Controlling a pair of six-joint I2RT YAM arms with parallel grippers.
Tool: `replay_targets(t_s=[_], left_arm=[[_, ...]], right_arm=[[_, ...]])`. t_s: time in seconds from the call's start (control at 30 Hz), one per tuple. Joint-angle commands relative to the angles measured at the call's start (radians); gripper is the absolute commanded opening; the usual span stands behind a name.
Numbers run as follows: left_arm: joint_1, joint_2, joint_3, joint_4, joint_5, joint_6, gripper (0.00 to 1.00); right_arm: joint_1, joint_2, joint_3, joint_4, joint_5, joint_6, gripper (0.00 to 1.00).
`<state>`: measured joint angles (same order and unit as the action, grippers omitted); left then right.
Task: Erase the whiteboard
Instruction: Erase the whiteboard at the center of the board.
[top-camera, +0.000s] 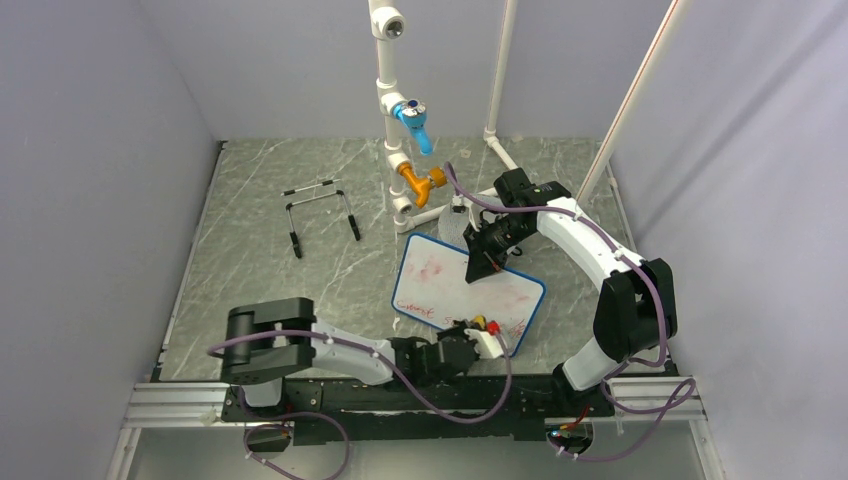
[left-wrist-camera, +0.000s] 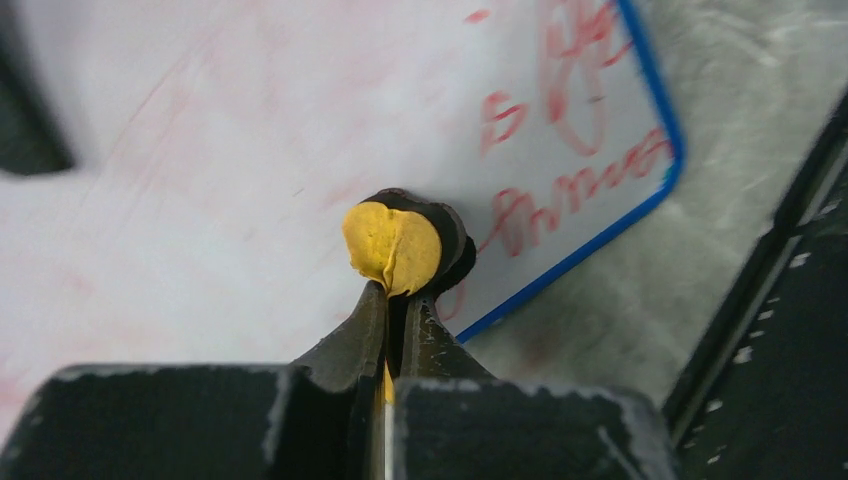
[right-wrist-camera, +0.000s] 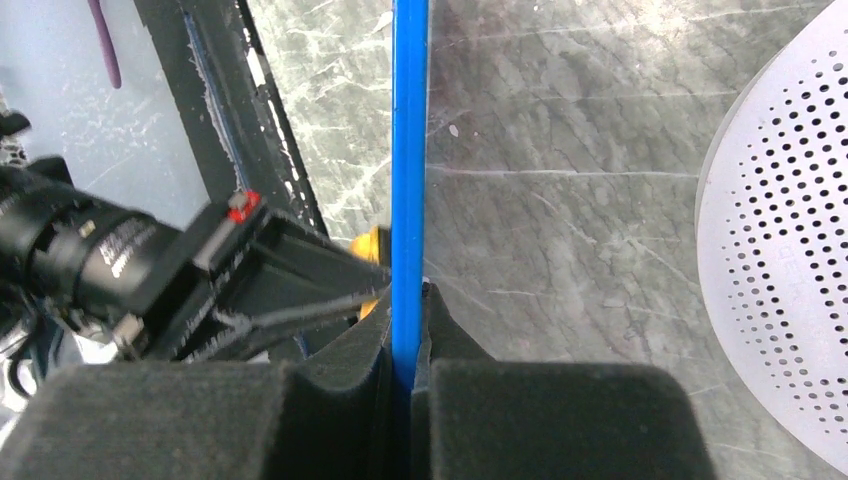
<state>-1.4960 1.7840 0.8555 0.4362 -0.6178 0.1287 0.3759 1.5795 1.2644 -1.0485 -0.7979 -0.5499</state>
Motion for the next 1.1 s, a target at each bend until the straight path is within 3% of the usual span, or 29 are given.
replay_targets(t_s=[0.0, 0.27, 0.53, 0.87, 1.07], left_arm=[[0.091, -0.112, -0.091, -0.02, -0.077, -0.081, 0.0], [0.008, -0.066, -0.077, 0.115, 0.039, 0.127, 0.0], [-0.028, -0.001, 0.056, 0.076, 0.25, 0.227, 0.0], [0.078, -0.018, 0.174, -0.066, 0.21, 0.117, 0.0], [0.115, -0.05, 0.184, -0.127, 0.309, 0.082, 0.0]], right_arm=[[0.01, -0.038, -0.001, 0.056, -0.075, -0.065, 0.0], [0.01, -0.036, -0.001, 0.058, -0.073, -0.063, 0.0], [0.01, -0.035, -0.001, 0.056, -0.075, -0.064, 0.0], [0.01, -0.034, -0.002, 0.057, -0.075, -0.064, 0.0], [0.011, -0.033, -0.003, 0.058, -0.074, -0.063, 0.0]])
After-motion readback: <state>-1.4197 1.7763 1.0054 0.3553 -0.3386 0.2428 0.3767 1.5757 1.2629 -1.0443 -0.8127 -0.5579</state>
